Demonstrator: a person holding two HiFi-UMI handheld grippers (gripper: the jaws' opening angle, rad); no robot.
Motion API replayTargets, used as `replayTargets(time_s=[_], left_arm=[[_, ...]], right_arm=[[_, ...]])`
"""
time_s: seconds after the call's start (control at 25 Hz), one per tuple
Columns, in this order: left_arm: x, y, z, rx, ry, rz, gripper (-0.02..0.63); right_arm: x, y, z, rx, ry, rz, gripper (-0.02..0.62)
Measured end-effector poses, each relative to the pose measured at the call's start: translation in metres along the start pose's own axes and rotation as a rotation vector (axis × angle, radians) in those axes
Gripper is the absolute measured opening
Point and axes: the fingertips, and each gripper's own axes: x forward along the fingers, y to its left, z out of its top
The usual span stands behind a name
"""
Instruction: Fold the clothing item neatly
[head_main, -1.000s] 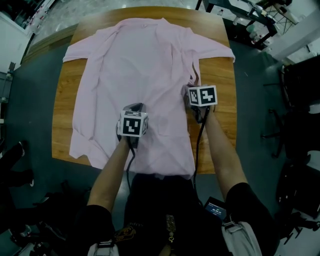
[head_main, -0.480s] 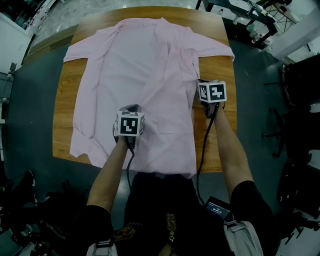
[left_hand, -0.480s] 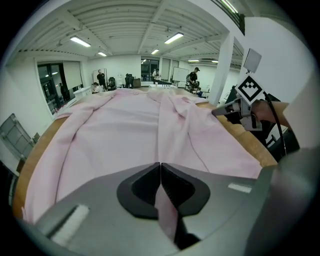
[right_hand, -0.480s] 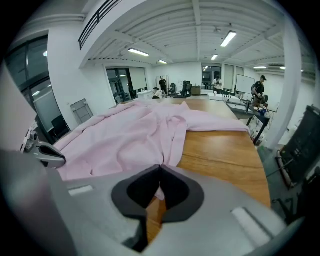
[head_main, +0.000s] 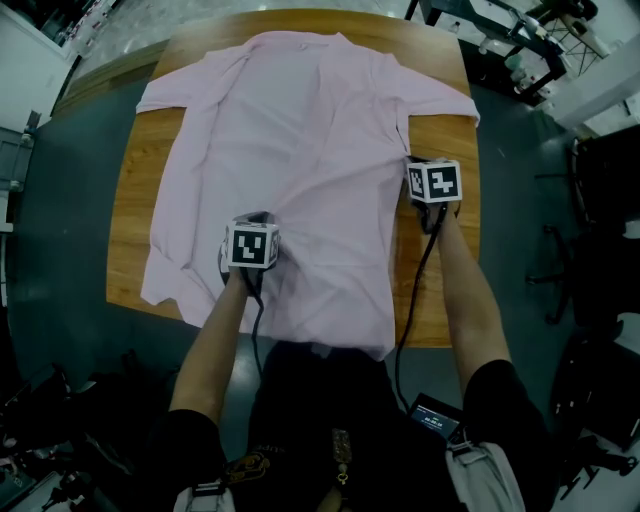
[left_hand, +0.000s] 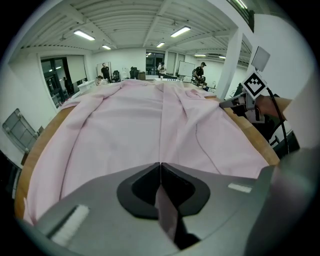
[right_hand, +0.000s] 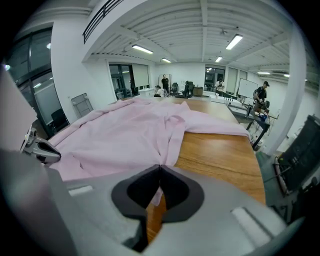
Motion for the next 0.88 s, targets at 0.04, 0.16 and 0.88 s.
replayTargets(time_s=[0.04, 0.16, 0.88], left_arm=[[-0.001, 0.001, 0.0, -0.002, 0.001, 0.001, 0.015], [-0.008, 0.002, -0.001, -0.008, 0.002, 0.008, 0.014], [-0.034, -0.004, 0.075, 0.046, -0.146, -0.026, 0.121]], right_arm=[[0.0, -0.001, -0.001, 0.002, 0.001, -0.001, 0.006], [0.001, -0.003, -0.002, 0.01, 0.0, -0.002, 0.006], [-0.026, 0.01, 0.025, 0.024, -0.104, 0.084, 0.052]])
